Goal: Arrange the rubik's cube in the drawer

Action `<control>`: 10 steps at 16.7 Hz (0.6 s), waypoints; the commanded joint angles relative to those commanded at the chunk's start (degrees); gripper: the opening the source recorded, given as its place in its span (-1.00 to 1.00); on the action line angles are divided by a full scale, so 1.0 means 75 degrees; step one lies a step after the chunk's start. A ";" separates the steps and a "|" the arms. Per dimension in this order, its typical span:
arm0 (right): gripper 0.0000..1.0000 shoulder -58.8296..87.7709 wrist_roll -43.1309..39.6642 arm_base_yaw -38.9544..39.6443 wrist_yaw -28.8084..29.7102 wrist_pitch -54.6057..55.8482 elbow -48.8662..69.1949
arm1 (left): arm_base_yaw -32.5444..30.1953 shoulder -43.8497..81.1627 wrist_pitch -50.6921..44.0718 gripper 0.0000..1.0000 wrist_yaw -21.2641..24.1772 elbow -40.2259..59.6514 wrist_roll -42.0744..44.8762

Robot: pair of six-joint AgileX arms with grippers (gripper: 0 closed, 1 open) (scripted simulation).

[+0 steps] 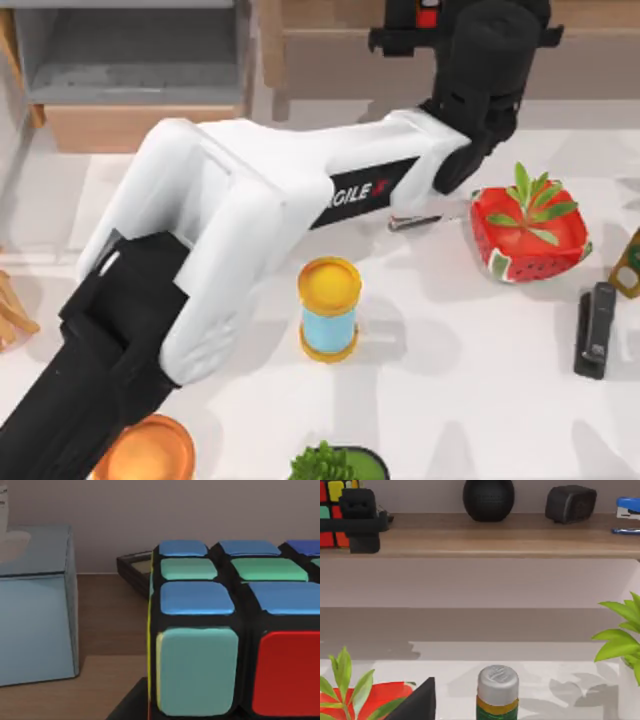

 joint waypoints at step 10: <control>1.00 0.0000 0.0000 0.0000 0.0000 0.0000 0.0000 | 0.0000 0.0000 0.0000 -1.00 0.0000 0.0000 0.0000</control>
